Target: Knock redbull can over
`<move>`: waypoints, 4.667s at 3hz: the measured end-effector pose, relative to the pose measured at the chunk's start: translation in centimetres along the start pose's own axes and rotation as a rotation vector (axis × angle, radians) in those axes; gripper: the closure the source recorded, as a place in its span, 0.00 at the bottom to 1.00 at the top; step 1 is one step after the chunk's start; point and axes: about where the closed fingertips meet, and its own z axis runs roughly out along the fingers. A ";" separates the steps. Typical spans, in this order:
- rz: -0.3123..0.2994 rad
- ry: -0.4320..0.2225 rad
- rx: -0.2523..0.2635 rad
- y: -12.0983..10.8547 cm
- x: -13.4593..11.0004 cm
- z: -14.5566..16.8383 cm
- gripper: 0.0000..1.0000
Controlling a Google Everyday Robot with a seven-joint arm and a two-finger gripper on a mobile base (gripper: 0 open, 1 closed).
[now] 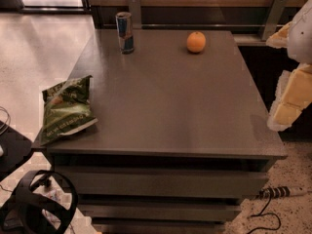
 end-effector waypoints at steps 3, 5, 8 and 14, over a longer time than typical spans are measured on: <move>0.242 -0.193 0.089 -4.4 -0.7 2.7 0.00; 0.432 -0.479 0.219 -11.3 -3.1 5.7 0.00; 0.401 -0.837 0.336 -20.9 -10.7 6.7 0.00; 0.392 -1.021 0.208 -23.2 -22.3 15.9 0.00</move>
Offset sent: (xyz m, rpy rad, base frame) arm 0.0805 -0.0108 -0.0032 0.2418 -0.1437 -0.2279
